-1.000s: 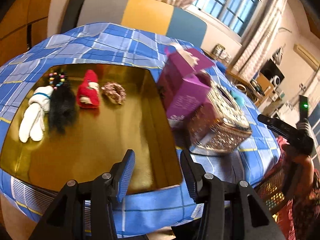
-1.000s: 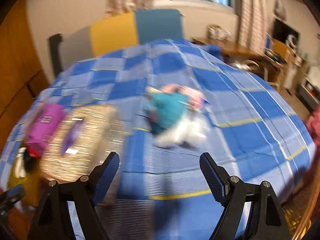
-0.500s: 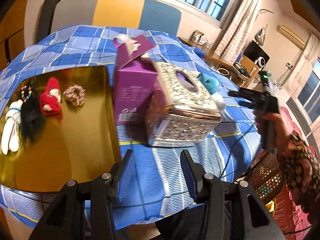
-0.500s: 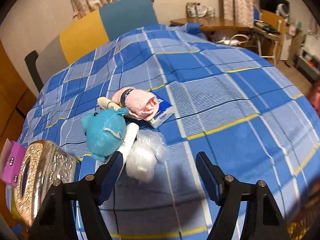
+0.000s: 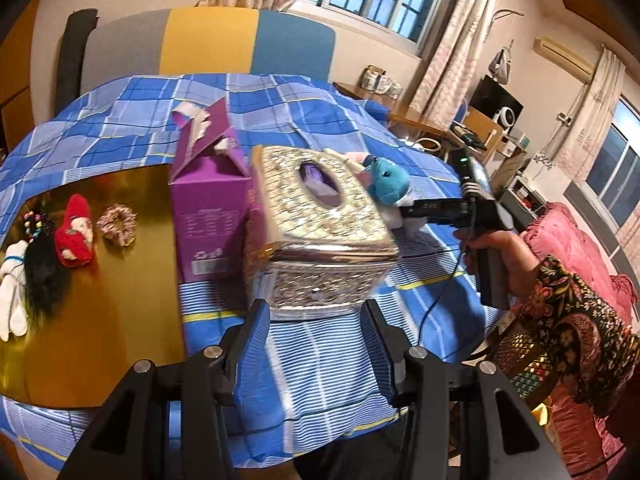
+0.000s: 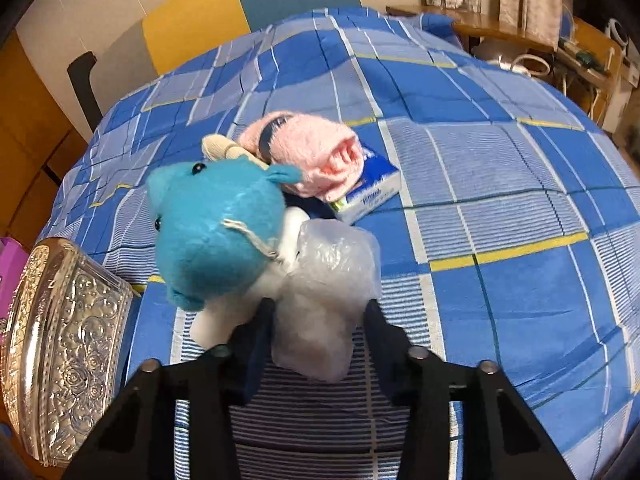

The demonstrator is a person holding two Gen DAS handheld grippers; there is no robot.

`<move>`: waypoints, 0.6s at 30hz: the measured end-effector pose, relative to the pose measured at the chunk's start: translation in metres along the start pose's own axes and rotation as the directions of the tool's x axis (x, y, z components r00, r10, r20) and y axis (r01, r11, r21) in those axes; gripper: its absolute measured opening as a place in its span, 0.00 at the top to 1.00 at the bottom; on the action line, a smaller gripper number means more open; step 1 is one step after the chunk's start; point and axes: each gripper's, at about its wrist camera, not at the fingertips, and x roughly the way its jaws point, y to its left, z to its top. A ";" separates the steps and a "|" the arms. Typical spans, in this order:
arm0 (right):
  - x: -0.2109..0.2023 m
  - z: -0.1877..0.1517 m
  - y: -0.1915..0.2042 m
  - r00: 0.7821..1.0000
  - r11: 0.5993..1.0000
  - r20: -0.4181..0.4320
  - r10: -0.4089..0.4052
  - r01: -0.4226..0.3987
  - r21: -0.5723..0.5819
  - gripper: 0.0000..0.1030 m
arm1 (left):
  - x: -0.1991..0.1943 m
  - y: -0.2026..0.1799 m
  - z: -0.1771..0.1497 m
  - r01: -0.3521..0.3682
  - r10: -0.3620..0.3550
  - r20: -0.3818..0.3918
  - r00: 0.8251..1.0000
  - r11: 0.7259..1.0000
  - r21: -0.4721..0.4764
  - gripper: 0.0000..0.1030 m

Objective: Organize soft objects
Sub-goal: 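Reach into the pile and grasp the clear plastic bag with the right gripper, then grasp the blue plush elephant with the left gripper and lift it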

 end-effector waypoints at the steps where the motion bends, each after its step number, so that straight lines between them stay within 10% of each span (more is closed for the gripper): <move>1: 0.001 -0.001 -0.001 1.000 1.000 -0.013 0.001 0.000 0.012 0.62 | 0.001 -0.004 0.002 0.004 -0.004 0.000 1.000 1.000 0.005 0.54; 18: -0.043 -0.002 -0.064 0.998 0.960 0.004 -0.064 0.061 0.275 0.63 | 0.046 -0.096 0.084 0.116 -0.109 -0.063 0.992 0.985 0.127 0.48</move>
